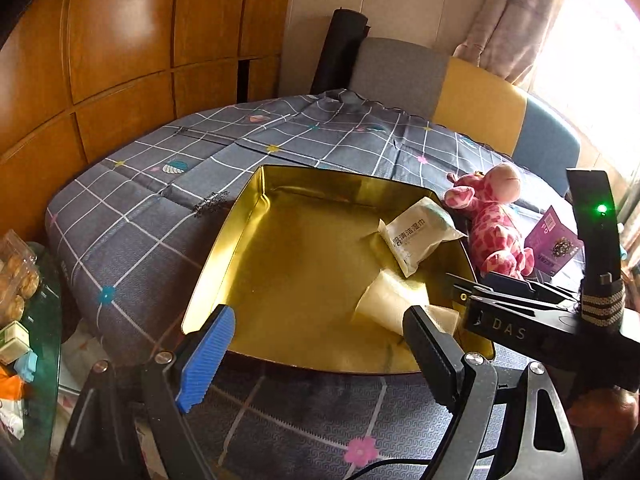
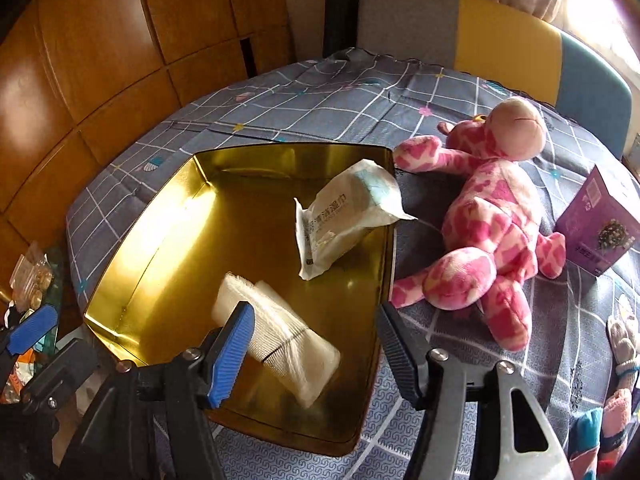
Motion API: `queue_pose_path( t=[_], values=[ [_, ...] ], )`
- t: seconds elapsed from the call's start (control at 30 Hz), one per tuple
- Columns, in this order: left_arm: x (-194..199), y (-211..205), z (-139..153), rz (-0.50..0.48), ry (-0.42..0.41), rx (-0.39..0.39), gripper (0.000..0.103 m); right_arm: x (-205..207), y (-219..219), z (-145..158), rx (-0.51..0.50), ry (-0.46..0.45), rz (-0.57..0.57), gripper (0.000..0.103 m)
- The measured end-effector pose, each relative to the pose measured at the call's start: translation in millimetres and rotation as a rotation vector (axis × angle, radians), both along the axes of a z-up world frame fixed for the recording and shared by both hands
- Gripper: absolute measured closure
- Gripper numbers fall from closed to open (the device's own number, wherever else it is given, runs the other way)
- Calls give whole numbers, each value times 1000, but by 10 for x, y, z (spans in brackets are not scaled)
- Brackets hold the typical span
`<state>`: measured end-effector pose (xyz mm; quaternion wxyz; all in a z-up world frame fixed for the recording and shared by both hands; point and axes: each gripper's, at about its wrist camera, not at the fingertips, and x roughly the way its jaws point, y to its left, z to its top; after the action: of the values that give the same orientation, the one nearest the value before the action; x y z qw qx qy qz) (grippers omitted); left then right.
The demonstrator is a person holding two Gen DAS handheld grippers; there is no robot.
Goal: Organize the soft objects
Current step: 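Lower the loofah into the gold tray and open the right gripper, then move both grippers back toward the pile of soft items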
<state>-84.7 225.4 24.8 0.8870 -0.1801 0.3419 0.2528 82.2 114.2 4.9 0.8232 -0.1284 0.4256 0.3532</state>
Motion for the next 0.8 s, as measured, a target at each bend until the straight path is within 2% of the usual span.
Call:
queue_pose_path(
  t=[0.17, 0.47, 0.8],
  values=[
    [-4, 6, -14, 4, 3, 1, 16, -75, -163, 53, 28, -18, -31, 39],
    [5, -67, -14, -11, 7, 19, 16, -277, -515, 191, 28, -137, -78, 39],
    [64, -228, -21, -55, 20, 22, 16, -432, -882, 218, 20, -184, -113, 38]
  ],
)
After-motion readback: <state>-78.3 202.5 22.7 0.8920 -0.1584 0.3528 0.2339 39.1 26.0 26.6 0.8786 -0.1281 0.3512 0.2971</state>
